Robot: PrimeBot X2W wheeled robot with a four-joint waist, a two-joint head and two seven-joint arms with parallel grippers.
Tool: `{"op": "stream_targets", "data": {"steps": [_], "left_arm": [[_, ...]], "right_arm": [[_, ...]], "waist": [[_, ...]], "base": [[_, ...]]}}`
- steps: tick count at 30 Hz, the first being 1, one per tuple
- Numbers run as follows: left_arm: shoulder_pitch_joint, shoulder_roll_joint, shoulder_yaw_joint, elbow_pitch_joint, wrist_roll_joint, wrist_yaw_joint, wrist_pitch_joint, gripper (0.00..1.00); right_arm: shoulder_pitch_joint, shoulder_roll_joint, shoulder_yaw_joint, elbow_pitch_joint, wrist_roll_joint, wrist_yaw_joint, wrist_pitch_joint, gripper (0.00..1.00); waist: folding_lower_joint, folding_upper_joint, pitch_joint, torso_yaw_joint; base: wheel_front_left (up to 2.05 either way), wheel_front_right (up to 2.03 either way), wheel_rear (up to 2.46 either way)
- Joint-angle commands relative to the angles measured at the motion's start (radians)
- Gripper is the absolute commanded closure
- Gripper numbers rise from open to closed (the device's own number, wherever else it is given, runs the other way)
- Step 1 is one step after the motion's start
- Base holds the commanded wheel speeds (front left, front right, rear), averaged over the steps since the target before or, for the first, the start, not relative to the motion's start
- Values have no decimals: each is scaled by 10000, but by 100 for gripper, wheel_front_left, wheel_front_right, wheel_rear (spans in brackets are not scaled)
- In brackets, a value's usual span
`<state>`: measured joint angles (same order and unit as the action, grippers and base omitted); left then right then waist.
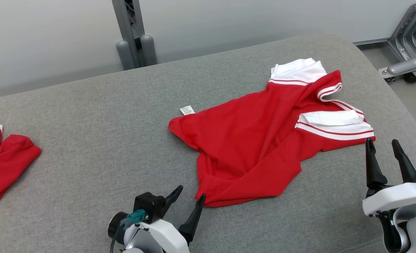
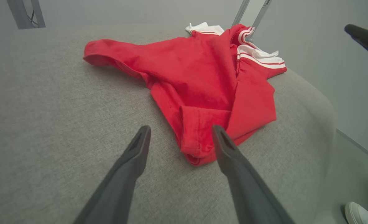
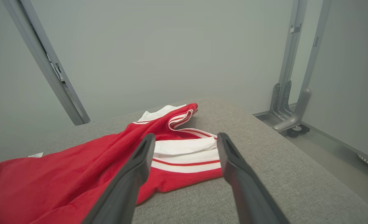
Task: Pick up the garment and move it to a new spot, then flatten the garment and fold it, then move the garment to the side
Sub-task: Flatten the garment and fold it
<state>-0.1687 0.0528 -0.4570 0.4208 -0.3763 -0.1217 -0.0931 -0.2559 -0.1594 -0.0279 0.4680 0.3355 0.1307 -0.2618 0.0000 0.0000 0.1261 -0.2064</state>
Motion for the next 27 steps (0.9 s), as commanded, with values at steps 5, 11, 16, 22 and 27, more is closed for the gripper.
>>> {"op": "stream_targets", "data": {"steps": [5, 11, 16, 22, 27], "left_arm": [[-354, 281, -345, 24, -365, -78, 653, 0], [-512, 482, -739, -58, -708, -96, 1071, 0], [-487, 508, -893, -99, -1159, -107, 1161, 7], [-562, 523, -946, -22, -1596, -111, 1144, 100], [-603, 524, -1005, 104, -1696, -112, 1021, 100]], "right_arm": [[181, 124, -60, -1, -139, 2, -55, 0], [152, 195, -124, 50, -192, 2, -55, 0], [131, 239, -166, 88, -197, 2, -55, 0], [106, 263, -176, 113, -271, 2, -56, 0], [132, 272, -199, 102, -317, 2, -56, 0]], "waist": [[0, 0, 87, -132], [0, 0, 166, -213], [0, 0, 181, -204], [0, 0, 167, -133], [0, 0, 131, -66]], "base": [[0, 0, 0], [0, 0, 0], [0, 0, 0], [0, 0, 0], [0, 0, 0]]}}
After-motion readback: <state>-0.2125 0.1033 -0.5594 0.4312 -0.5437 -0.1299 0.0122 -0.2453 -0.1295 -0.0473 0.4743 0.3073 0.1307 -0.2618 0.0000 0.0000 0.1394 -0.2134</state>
